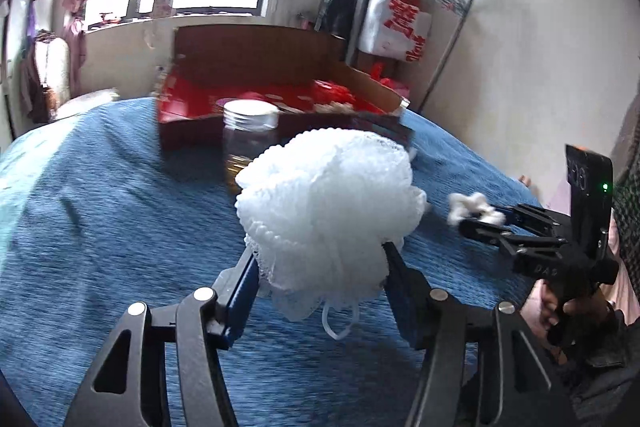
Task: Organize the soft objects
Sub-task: 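Lift the bath sponge with the left tool while the right tool lifts the star hair tie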
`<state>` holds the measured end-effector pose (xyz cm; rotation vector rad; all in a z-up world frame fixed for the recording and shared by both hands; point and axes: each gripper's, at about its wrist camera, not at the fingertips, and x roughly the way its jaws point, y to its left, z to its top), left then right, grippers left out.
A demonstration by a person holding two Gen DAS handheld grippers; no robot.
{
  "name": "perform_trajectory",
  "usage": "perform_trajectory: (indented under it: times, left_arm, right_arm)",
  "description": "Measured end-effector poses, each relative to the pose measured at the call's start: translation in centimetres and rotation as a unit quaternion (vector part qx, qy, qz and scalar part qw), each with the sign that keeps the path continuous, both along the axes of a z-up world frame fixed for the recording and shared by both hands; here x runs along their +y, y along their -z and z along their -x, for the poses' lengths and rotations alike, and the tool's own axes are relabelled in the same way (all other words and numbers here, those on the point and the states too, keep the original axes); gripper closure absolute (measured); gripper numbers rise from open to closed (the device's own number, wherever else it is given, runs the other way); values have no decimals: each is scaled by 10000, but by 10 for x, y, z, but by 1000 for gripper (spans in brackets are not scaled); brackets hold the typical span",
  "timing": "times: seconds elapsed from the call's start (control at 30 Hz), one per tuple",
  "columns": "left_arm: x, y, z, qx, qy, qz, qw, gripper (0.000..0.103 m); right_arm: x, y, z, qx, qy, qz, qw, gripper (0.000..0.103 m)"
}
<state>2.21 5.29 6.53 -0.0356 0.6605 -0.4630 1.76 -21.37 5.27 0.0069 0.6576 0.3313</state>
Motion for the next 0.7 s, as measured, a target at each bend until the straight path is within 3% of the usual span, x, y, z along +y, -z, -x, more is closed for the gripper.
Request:
perform_trajectory:
  times: [0.4,0.7]
  left_arm:
    - [51,-4,-64,498,-733,-284,9957,42]
    - [63,-9,-100,631,-684,-199,9955,46]
  right_arm:
    - [-39,-12,-53,508,600,111,9968,56]
    - [-50,-26,-86,491,681,38,9965,56]
